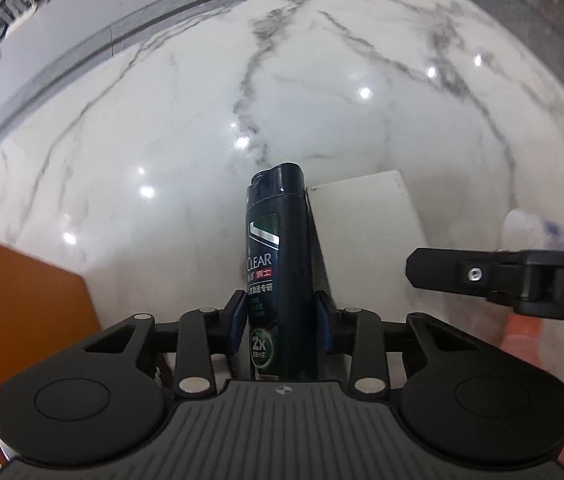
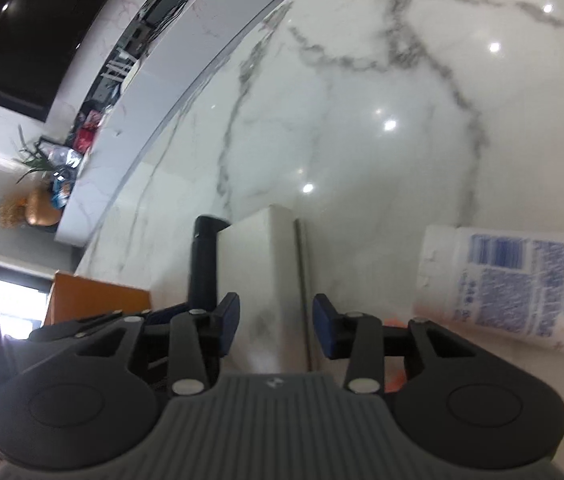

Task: Organize rigid objects
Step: 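Close the left tool on the shampoo bottle while the right tool closes on the white box, then lift the shampoo bottle with the left tool while the right tool lifts the white box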

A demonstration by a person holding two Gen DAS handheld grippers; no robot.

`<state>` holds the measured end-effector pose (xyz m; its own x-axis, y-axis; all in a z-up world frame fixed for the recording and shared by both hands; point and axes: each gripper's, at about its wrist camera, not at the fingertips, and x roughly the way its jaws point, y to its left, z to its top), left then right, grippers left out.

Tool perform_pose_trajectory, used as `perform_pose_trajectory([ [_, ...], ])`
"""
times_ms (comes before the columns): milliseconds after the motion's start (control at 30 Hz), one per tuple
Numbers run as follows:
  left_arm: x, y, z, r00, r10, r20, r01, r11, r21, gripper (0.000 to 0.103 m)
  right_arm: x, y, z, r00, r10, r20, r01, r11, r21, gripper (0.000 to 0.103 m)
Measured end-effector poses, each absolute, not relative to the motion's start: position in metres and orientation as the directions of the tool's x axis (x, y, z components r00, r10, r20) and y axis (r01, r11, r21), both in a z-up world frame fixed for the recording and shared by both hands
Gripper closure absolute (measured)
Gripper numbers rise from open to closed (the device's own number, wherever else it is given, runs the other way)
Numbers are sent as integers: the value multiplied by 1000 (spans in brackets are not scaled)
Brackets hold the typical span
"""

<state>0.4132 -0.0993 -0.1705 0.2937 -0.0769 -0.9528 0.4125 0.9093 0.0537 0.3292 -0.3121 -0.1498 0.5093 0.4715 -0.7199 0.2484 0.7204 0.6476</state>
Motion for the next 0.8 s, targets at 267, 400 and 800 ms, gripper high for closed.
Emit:
perform_pose_trajectory([
  [267, 398, -75, -153, 284, -191, -940, 294, 950, -104, 65, 330, -309, -152, 500, 467, -730, 241, 734, 635, 61],
  [400, 396, -73, -156, 291, -192, -937, 268, 957, -113, 65, 329, -308, -152, 492, 469, -734, 239, 738, 631, 62],
  [800, 380, -99, -171, 362, -60, -930, 302, 952, 56, 66, 323, -306, -159, 494, 488, -720, 245, 717, 653, 67],
])
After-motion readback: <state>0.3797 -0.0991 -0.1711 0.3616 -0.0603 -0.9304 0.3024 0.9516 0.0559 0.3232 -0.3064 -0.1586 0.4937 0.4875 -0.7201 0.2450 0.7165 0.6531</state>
